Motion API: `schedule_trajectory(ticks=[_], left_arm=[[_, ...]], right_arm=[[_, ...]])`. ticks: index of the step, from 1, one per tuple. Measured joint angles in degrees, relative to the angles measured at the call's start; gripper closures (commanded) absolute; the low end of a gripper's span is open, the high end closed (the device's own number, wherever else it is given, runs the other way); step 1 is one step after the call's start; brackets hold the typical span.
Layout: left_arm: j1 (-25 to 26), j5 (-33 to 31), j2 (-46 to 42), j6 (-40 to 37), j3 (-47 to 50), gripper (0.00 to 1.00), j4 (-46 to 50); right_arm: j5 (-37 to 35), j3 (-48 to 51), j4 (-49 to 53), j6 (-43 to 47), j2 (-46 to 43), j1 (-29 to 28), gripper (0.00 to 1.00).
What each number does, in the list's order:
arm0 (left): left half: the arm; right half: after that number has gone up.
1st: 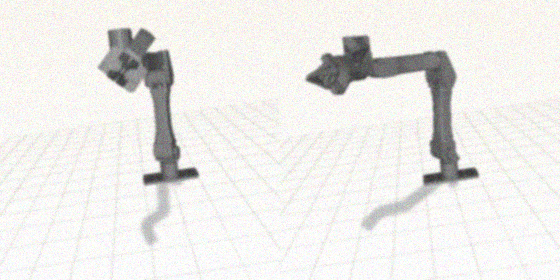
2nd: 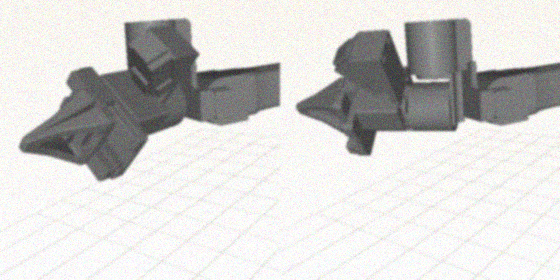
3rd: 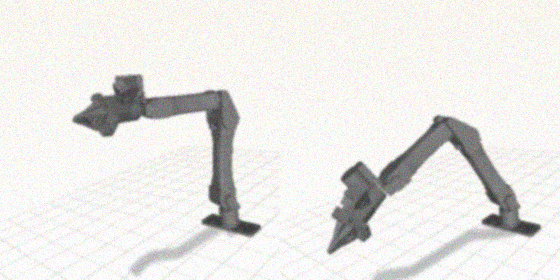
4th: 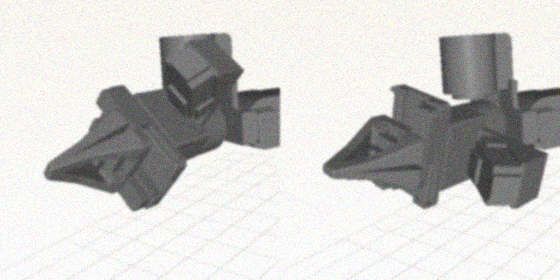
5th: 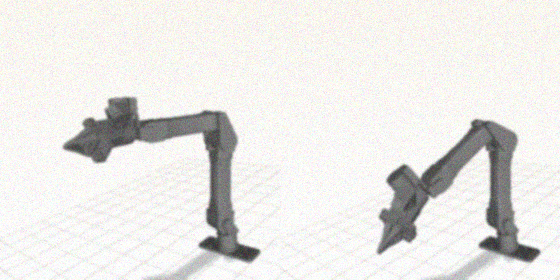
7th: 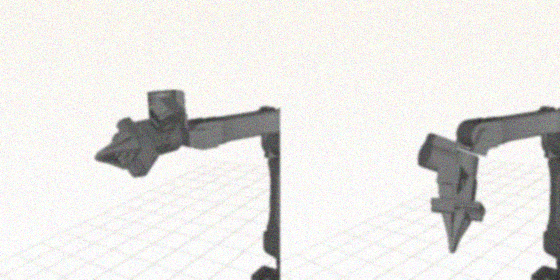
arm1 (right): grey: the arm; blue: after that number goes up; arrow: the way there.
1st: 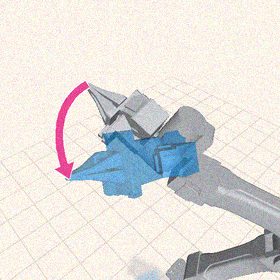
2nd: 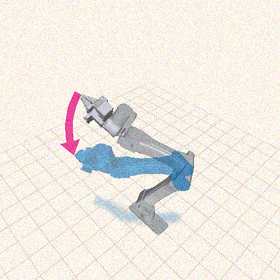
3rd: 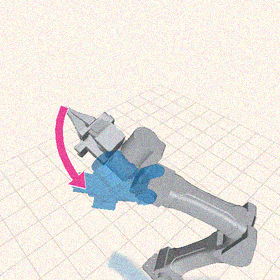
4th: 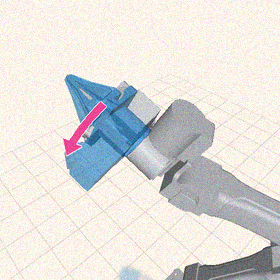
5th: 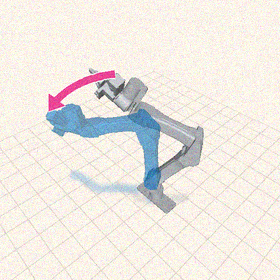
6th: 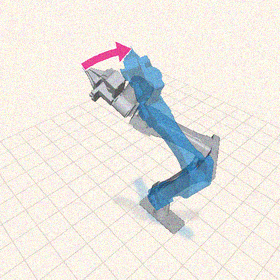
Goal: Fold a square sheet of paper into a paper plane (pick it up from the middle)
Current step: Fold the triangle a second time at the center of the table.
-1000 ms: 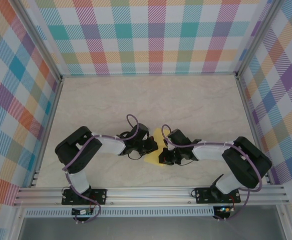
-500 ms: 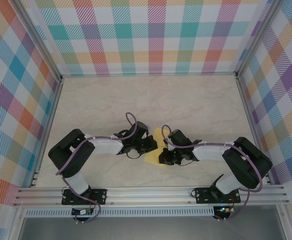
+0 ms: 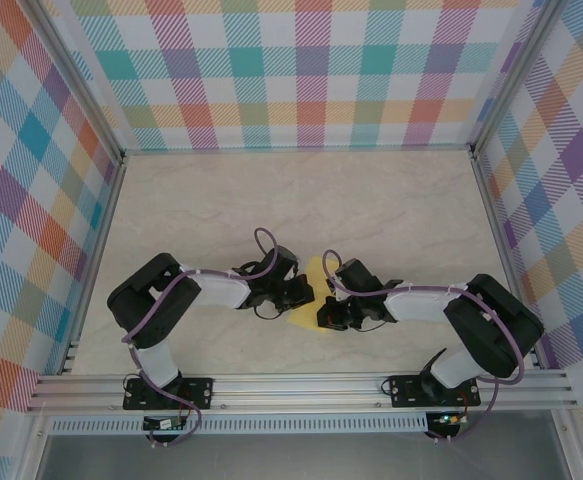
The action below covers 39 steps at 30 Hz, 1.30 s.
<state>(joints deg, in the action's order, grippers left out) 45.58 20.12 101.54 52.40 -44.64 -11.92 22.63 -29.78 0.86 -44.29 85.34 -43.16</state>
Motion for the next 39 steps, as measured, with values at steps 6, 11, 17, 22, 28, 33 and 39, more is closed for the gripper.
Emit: schedule_trajectory(ticks=[6,11,17,22,28,33,39], left_arm=[[-1.31,2.45,0.87,-1.79,-1.18,0.99,1.22],[-3.02,3.50,1.51,-2.84,-1.95,0.99,1.55],[-5.14,5.16,2.03,-3.98,-2.45,0.98,2.03],[-5.90,5.62,2.03,-4.57,-2.71,0.98,2.86],[-10.14,4.81,2.03,-6.05,-3.63,0.97,4.20],[-12.39,3.34,2.75,-7.30,-5.90,0.96,6.56],[-12.24,2.84,-0.96,-7.23,-4.63,0.94,7.78]], right_arm=[[0.76,-0.13,-0.04,0.17,0.55,0.33,1.00],[1.11,-0.59,-0.72,0.17,1.49,0.37,1.00],[1.44,-1.03,-1.60,0.17,2.38,0.37,1.00],[1.90,-1.18,-2.67,0.17,3.08,0.42,1.00],[1.95,-1.16,-2.84,0.20,3.13,0.44,1.00],[2.03,-1.18,-2.82,0.35,3.19,0.48,1.00],[2.23,-1.62,-2.21,0.68,3.34,0.59,1.00]])
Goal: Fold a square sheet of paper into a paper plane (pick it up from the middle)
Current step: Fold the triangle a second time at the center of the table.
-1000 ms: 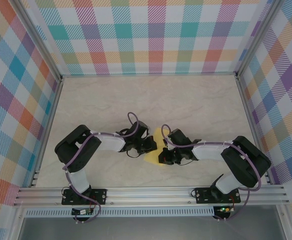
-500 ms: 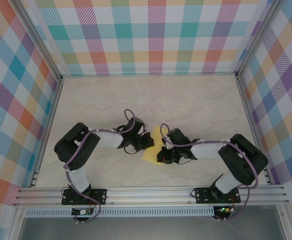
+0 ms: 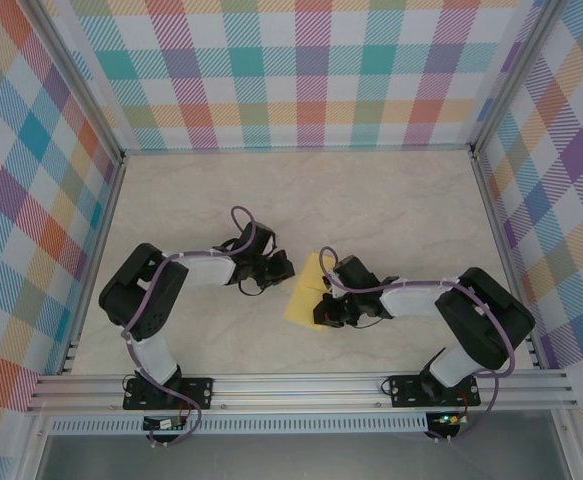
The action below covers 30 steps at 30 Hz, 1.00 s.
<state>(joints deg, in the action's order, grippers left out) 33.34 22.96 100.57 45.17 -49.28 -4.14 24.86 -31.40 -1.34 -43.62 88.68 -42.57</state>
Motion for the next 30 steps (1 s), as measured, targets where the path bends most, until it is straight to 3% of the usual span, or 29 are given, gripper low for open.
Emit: schedule_trajectory(ticks=[5,12,30], left_arm=[[2.84,1.62,-5.46,0.00,0.26,0.95,-0.85],[7.63,4.28,-1.07,0.42,0.26,0.96,-2.23],[7.85,1.49,3.26,1.66,0.98,0.97,-4.13]], right_arm=[[-0.17,-0.26,0.70,-0.02,-0.26,-0.02,1.00],[-1.62,-0.26,4.13,-0.02,-2.32,-0.02,0.99],[-1.55,-0.66,5.22,-0.74,-6.69,-0.02,0.96]])
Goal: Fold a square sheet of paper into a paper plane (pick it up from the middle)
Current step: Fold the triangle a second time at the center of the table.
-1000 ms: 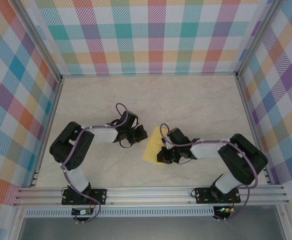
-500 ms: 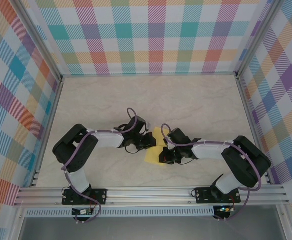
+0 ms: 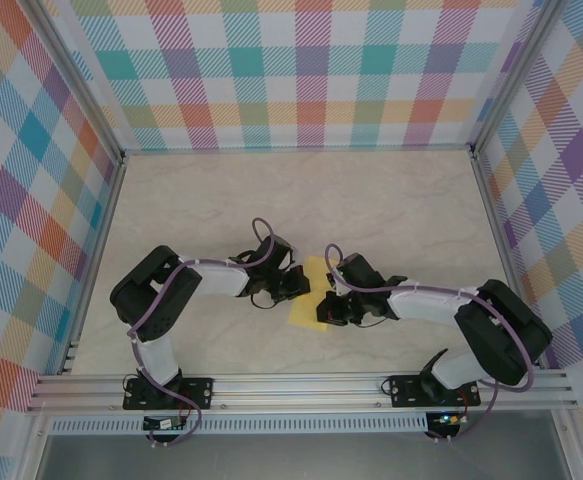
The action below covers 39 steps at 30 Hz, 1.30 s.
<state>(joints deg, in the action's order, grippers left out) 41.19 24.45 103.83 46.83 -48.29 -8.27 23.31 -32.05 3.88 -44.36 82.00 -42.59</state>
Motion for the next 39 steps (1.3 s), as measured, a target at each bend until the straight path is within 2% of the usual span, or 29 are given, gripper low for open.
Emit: schedule_trajectory(ticks=[12,17,28,30,34,39], left_arm=[[0.00,-0.07,0.00,0.02,0.15,1.00,-0.39],[0.00,-0.11,0.00,0.09,0.48,1.00,-0.90],[0.00,-0.09,0.00,0.50,0.87,1.00,-1.73],[0.00,-0.07,0.00,0.50,0.92,1.00,-1.88],[0.00,-0.02,0.00,0.50,0.92,1.00,-1.95],[0.00,-0.04,-0.07,0.48,0.90,1.00,-1.86]], right_arm=[[0.96,0.22,-2.91,-0.17,5.55,0.52,0.95],[1.49,2.86,-5.42,-0.22,3.85,0.59,0.93],[2.29,7.76,-3.39,-0.24,-2.21,0.59,0.90],[2.10,8.17,-1.97,-0.37,-3.43,0.59,0.87],[-0.20,7.89,3.21,-1.33,-8.07,0.83,0.69],[-2.71,5.01,5.46,-3.82,-10.62,4.31,0.56]])
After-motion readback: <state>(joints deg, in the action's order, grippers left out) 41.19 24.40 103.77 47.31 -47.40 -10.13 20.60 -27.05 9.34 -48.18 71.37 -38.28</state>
